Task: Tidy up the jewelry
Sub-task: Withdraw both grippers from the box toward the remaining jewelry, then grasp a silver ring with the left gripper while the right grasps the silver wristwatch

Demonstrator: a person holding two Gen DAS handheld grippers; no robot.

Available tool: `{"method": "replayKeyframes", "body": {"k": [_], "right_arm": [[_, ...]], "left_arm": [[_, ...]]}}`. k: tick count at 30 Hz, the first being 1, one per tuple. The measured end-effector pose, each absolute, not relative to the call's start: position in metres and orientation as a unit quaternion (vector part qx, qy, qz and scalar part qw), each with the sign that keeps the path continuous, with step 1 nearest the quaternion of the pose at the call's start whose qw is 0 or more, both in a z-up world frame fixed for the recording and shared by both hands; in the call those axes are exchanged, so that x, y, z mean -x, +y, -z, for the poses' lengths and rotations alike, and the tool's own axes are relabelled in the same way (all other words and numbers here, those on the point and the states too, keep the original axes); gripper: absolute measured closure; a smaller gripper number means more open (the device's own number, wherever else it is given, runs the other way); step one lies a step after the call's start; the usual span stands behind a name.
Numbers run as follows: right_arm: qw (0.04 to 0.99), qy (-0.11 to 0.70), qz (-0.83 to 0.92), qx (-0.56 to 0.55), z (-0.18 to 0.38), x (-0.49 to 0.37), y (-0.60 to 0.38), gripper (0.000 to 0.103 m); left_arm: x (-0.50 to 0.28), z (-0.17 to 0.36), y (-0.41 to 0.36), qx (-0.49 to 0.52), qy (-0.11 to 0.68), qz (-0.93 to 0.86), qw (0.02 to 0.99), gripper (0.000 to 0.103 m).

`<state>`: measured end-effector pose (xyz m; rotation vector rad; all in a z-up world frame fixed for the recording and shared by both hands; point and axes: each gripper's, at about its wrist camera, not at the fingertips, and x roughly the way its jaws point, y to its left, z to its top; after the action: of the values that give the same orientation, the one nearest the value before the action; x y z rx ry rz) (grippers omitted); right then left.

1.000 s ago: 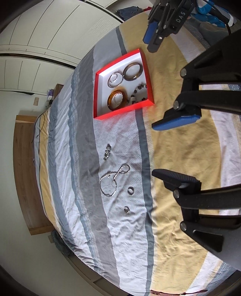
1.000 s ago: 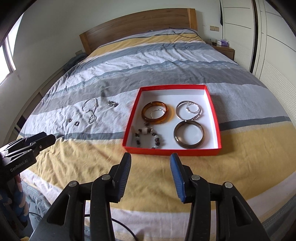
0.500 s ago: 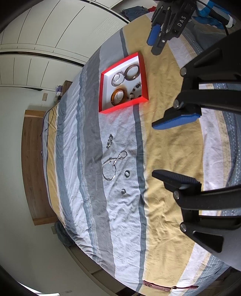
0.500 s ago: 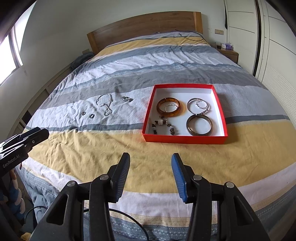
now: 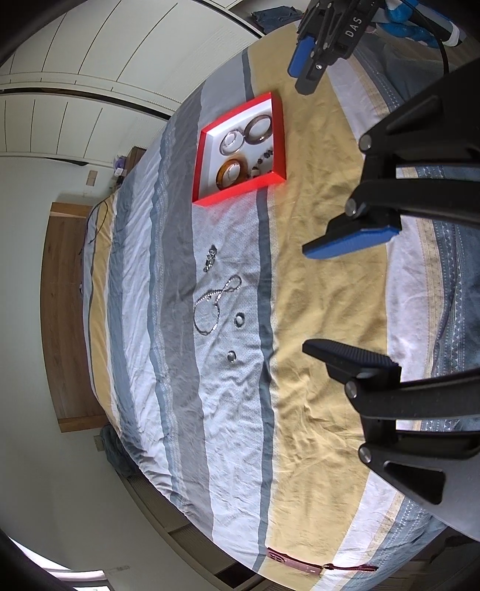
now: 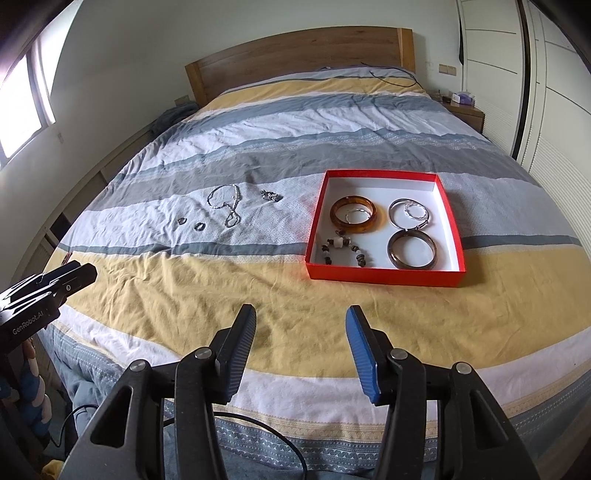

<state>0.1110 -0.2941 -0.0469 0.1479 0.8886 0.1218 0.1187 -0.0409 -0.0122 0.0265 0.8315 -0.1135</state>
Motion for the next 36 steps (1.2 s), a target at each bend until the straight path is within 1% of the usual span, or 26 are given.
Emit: {"method": "replayKeyframes", "body": {"k": [9, 21, 30, 36], "right_arm": [[0.896, 0.434, -0.058, -0.071, 0.050, -0.112, -0.292, 0.052], [0.888, 0.447, -0.080, -0.072, 0.063, -0.128, -0.276, 0.052], [0.879, 0.461, -0.101, -0.072, 0.080, -0.160, -0.261, 0.051], [0.874, 0.467, -0.114, -0.071, 0.091, -0.195, -0.255, 0.048]], "left_arm": [[-0.114, 0.028, -0.022, -0.011, 0.411, 0.042, 0.911, 0.060], [-0.123, 0.059, 0.024, 0.007, 0.451, 0.000, 0.893, 0.060], [-0.157, 0.082, 0.027, 0.014, 0.470, 0.009, 0.883, 0.060], [-0.204, 0.089, 0.021, 0.022, 0.461, 0.051, 0.886, 0.060]]}}
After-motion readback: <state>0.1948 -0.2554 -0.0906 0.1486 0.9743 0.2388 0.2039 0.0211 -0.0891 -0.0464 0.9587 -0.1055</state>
